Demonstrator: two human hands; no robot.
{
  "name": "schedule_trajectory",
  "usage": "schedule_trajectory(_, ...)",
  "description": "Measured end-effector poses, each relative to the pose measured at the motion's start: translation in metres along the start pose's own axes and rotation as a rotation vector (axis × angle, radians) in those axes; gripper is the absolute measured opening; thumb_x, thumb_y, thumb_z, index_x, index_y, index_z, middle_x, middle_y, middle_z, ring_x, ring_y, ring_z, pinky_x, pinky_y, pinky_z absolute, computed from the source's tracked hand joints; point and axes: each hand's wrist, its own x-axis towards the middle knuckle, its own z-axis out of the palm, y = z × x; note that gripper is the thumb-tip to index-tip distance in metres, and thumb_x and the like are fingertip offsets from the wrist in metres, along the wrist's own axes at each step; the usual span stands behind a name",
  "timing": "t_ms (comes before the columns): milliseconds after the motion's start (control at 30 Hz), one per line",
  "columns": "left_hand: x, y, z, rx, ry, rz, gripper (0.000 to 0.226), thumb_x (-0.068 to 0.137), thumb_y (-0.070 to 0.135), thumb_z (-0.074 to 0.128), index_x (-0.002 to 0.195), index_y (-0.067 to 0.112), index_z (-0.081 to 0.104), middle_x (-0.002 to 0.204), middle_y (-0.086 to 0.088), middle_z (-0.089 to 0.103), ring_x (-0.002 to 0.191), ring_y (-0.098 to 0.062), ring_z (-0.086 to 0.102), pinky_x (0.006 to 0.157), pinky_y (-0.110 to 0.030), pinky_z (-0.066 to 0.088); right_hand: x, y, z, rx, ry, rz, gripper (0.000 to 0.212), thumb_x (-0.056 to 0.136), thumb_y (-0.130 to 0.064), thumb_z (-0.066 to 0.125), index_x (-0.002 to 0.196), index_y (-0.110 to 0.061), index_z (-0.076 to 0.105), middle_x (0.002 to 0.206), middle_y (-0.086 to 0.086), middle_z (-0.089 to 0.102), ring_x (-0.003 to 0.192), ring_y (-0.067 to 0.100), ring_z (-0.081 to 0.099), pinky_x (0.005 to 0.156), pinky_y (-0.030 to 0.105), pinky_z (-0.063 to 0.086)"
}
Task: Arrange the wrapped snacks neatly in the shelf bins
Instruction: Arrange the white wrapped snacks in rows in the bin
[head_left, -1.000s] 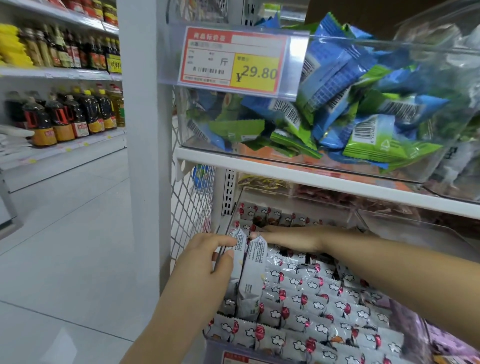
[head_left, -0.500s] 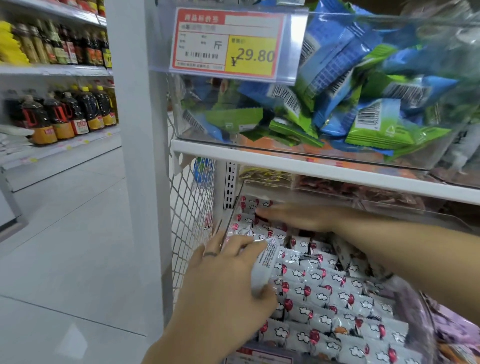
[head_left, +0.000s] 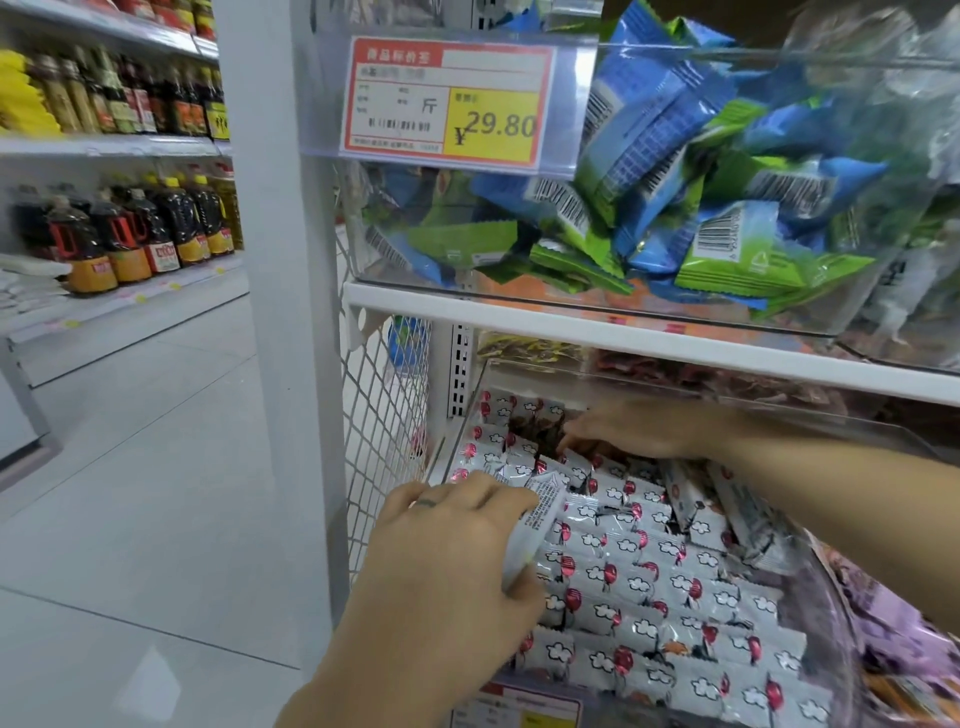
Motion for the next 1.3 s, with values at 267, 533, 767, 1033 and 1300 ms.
schedule_trajectory(267, -0.002, -0.005, 0.002, -0.038, -0.014, -0.02, 0.057, 0.075, 0.06, 0.045, 0.129, 0.044, 0.044, 0.123, 0.028, 0.045, 0.105, 0.003, 0.052, 0.107, -0.026, 0.011, 0.009, 0.002, 0.001, -0.247, -0.004, -0.036, 0.042, 0.096, -0.031, 0.048, 0.137, -0.025, 0.044, 0.147, -0.001, 0.039, 0.129, 0.015, 0.04, 0.103, 0.028, 0.03)
schedule_trajectory(533, -0.003, -0.009, -0.001, -0.056, 0.002, 0.016, 0.054, 0.074, 0.067, 0.044, 0.124, 0.047, 0.046, 0.119, 0.032, 0.04, 0.106, 0.006, 0.048, 0.107, -0.022, 0.011, -0.003, -0.001, -0.016, -0.17, 0.194, -0.104, 0.029, 0.094, -0.031, 0.055, 0.12, -0.022, 0.06, 0.077, -0.02, 0.049, 0.06, -0.01, 0.043, 0.054, 0.01, 0.03)
schedule_trajectory(767, -0.002, -0.013, 0.003, -0.052, 0.048, -0.004, 0.038, 0.07, 0.062, 0.048, 0.099, 0.043, 0.064, 0.102, 0.027, 0.055, 0.094, 0.001, 0.054, 0.087, -0.026, 0.035, -0.065, -0.006, -0.008, 0.02, 0.577, 0.058, 0.009, 0.088, -0.043, 0.057, 0.097, -0.045, 0.056, 0.093, -0.01, 0.064, 0.08, 0.013, 0.062, 0.074, 0.028, 0.049)
schedule_trajectory(1033, 0.002, -0.002, 0.013, -0.114, 0.169, -0.118, 0.03, 0.08, 0.044, 0.061, 0.105, 0.03, 0.067, 0.11, 0.015, 0.056, 0.104, -0.008, 0.047, 0.085, -0.033, 0.041, -0.138, -0.011, 0.032, 0.241, 0.531, -0.166, 0.014, 0.082, -0.02, 0.068, 0.086, -0.032, 0.062, 0.067, -0.014, 0.063, 0.048, 0.004, 0.048, 0.051, 0.013, 0.038)
schedule_trajectory(1300, 0.002, -0.003, 0.017, -0.162, 0.154, -0.108, 0.038, 0.082, 0.049, 0.056, 0.116, 0.032, 0.061, 0.115, 0.02, 0.046, 0.106, 0.004, 0.028, 0.089, -0.021, 0.033, -0.119, -0.015, 0.007, 0.181, 0.281, -0.112, 0.02, 0.084, -0.027, 0.067, 0.103, -0.031, 0.062, 0.095, -0.017, 0.067, 0.086, -0.008, 0.062, 0.08, 0.009, 0.048)
